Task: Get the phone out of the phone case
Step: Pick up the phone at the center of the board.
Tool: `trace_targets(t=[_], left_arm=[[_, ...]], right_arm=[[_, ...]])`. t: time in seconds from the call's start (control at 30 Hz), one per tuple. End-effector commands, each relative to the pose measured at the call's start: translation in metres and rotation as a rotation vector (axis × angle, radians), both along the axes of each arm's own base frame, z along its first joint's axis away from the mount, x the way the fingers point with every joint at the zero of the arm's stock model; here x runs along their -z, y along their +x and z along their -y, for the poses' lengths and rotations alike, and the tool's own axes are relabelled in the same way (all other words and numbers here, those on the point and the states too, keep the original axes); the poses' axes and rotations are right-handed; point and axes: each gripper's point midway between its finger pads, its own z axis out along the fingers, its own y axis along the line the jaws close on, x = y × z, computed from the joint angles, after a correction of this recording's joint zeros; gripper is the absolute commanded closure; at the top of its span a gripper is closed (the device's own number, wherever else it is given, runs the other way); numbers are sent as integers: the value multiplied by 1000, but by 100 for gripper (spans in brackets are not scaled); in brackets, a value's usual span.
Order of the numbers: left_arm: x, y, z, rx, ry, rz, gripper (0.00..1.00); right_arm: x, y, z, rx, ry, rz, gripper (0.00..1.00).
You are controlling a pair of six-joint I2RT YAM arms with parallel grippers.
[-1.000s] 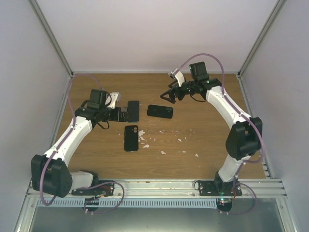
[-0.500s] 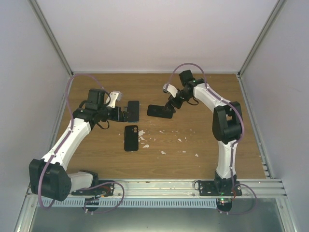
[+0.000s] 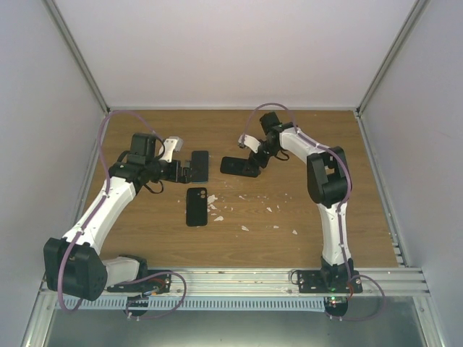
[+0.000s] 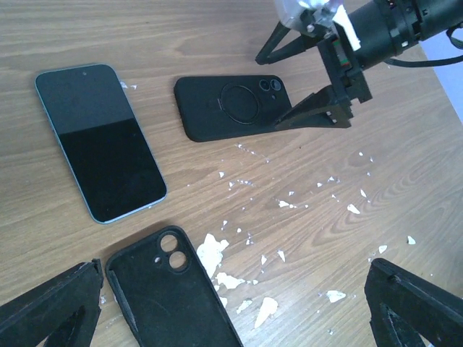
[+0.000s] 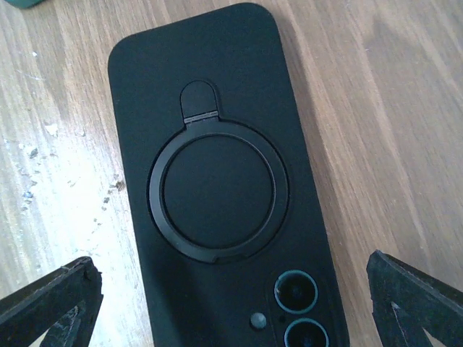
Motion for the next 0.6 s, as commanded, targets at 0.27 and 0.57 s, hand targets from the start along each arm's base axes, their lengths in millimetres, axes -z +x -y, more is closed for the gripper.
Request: trace_targets(t=[0.27, 0.57], left_arm=[[-9, 2, 0, 12, -26, 49, 1], [-10, 4, -2, 7, -22, 54, 1]], right_arm=[[35, -6, -13, -106, -88, 4, 0], [55, -23, -12, -201, -211, 20, 8]])
